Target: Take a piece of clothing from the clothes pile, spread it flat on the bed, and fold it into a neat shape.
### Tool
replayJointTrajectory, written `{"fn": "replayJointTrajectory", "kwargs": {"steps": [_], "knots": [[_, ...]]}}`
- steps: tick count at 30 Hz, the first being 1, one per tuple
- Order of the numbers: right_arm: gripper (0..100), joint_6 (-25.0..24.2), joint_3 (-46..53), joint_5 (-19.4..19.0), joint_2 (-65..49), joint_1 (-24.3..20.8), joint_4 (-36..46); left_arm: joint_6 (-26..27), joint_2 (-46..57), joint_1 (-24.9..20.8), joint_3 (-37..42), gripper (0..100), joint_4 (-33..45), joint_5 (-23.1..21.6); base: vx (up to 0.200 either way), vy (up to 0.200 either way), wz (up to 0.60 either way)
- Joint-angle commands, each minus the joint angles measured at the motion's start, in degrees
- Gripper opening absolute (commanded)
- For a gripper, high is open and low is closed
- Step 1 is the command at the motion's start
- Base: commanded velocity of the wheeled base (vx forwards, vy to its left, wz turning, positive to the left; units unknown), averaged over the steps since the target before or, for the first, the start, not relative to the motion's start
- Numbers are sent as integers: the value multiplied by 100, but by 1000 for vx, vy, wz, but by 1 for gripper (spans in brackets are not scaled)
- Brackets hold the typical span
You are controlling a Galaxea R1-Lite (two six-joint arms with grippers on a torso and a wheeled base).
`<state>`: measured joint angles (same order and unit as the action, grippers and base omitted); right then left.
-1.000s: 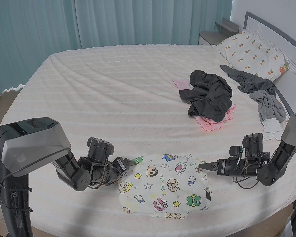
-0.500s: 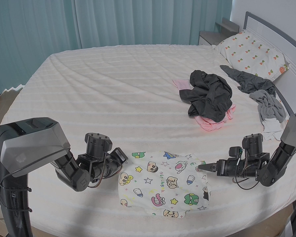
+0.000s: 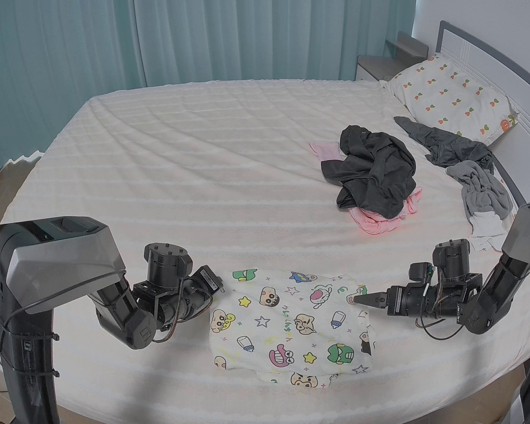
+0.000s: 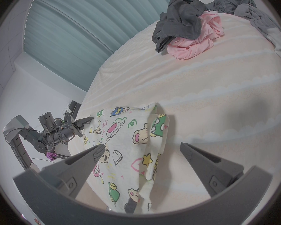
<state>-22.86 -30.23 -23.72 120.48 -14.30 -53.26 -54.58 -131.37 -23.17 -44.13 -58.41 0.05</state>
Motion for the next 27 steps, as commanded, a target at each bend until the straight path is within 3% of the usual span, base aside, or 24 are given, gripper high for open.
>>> {"fn": "replayJointTrajectory", "kwargs": {"steps": [1, 7, 10, 13, 17, 21, 27], "knots": [[100, 1, 0, -1, -33, 6, -9, 0, -73, 32, -8, 100, -22, -5, 0, 0, 0], [100, -26, -18, 43, -288, 50, -167, 272, 32, 234, 18, 100, -31, -22, 0, 0, 0], [100, -35, -27, 307, -552, 41, -176, 553, 225, 393, 185, 100, -31, -22, 0, 0, 0], [100, -96, 114, 571, -1141, 41, -317, 703, 788, 551, 493, 100, -39, -58, 0, 0, 0], [100, -149, 483, 641, -2283, 41, -273, 738, 1922, 656, 959, 100, -13, -348, 0, 0, 0], [100, -105, 852, 887, -3452, 41, 123, 879, 2985, 665, 1434, 100, -13, -374, 0, 0, 0], [100, -52, 940, 1115, -5254, 156, 1389, 1037, 4576, 542, 2014, 100, 198, -84, 0, 0, 0]]}}
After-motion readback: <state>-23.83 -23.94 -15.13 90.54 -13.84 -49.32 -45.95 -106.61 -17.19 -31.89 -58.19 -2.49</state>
